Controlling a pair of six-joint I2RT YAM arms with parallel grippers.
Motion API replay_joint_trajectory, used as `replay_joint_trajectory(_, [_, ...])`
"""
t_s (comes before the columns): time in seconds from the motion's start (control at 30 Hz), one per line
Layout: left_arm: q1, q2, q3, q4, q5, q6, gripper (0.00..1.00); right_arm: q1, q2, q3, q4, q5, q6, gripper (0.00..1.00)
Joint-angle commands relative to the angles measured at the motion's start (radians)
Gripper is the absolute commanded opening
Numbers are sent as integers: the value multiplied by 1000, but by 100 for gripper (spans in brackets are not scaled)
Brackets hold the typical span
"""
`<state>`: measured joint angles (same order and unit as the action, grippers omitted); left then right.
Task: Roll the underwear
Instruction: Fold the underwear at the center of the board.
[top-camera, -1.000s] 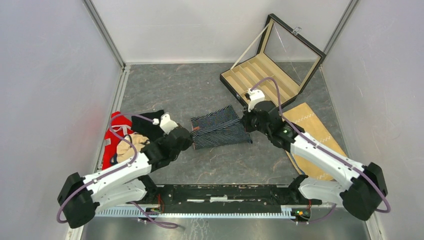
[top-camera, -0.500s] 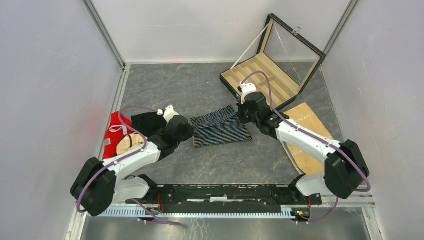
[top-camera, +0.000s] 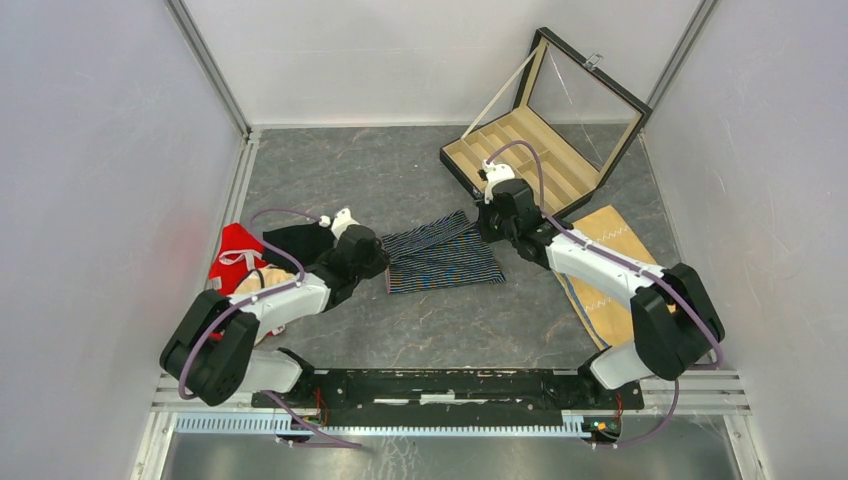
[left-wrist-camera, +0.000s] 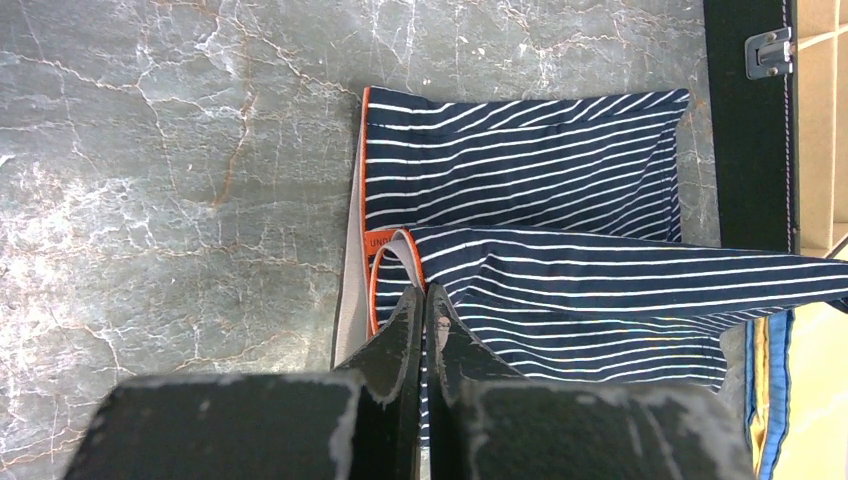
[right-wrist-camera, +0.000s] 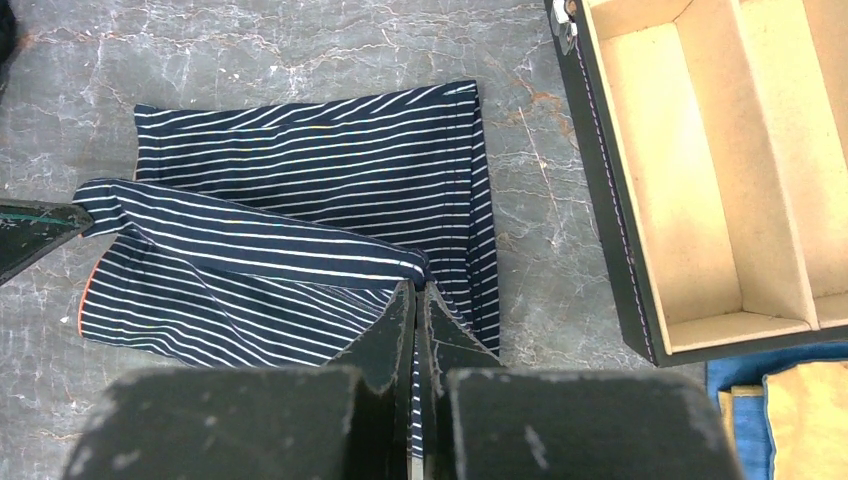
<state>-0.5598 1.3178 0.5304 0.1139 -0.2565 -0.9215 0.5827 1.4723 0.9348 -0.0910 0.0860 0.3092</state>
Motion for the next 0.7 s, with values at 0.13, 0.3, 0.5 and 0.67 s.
replay_joint_trajectory(0.13, [25, 33, 35, 59, 10, 62, 16, -32, 61, 58, 83, -47, -6, 1])
replay_joint_trajectory(0.3, [52, 61, 51, 60, 11, 57, 53, -68, 118, 72, 146, -136, 6, 21])
replay_joint_trajectory(0.5, [73, 40, 88, 43, 15, 56, 65, -94, 122, 85, 157, -167, 17, 49])
replay_joint_trajectory(0.67, [74, -48, 88, -3, -1, 70, 67, -95, 59, 63, 135, -149, -8, 56])
